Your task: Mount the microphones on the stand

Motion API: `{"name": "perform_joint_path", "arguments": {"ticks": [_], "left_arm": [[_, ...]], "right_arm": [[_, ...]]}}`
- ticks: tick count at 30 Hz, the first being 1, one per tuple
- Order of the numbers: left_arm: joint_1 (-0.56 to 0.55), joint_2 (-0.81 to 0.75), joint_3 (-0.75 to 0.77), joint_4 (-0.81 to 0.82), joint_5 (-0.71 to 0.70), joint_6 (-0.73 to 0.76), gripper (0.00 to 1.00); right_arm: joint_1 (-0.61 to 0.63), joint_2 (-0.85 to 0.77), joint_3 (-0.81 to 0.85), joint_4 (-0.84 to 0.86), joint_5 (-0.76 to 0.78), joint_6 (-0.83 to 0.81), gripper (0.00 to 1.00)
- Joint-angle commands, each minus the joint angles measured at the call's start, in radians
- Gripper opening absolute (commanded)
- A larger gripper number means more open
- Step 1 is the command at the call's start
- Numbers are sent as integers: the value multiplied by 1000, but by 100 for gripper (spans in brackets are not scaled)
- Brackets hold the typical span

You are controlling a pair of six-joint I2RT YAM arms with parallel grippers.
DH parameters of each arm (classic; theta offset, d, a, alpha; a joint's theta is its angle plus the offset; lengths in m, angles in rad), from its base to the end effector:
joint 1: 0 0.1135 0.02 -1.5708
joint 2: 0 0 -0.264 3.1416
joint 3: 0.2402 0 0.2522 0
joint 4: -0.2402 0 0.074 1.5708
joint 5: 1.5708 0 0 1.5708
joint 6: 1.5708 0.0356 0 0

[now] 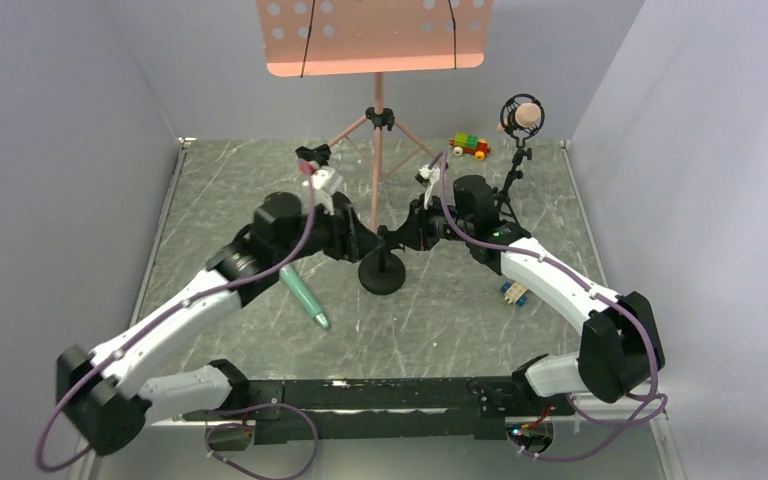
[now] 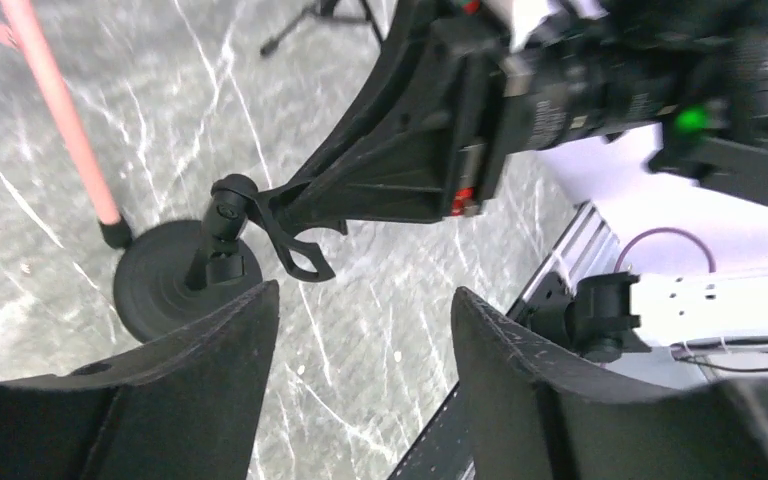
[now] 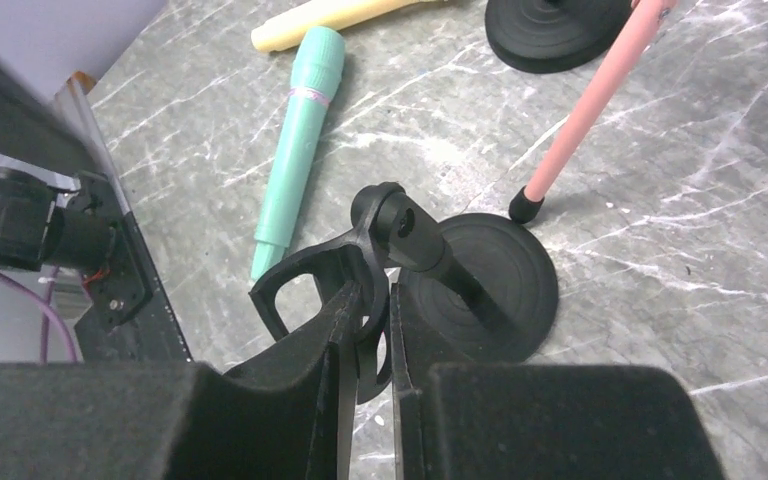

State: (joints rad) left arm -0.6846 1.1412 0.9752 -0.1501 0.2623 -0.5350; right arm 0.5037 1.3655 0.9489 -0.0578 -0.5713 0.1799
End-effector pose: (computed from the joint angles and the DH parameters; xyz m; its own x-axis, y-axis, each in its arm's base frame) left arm 0.1991 -0.1745 0.3385 -0.6159 -0.1329 -0.7766 0.5669 0.6098 -0.5539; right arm 0.2595 0.1650 0.2802 -0.5416 -0.1266 -0.8310 -0.7423 0.5359 0.4022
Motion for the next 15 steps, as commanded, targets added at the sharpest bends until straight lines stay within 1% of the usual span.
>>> {"name": "perform_joint_path", "arguments": {"ticks": [1,5,8,9,12,15], "left_arm": [[-1,-189,-90,18,-96,20,71],[0,-359,-249,-12,-205,-16,75],[0,-457,-336,-117,-277,-60,76],[0,-486,-364,-158,-323,-86,76],[-1,-561,-454,-271,-445,-225,76],[0,-545,-490,-327,-498,-347,84]], "right_arm": [[0,29,-7,-49,94,-35,0],[3,27,-8,-48,89,-33,0],[8,27,-10,-48,88,-33,1],[9,27,-10,-47,87,-33,1],[12,26,-15,-43,83,-30,2],[13,21,-23,-33,76,-27,2]]}}
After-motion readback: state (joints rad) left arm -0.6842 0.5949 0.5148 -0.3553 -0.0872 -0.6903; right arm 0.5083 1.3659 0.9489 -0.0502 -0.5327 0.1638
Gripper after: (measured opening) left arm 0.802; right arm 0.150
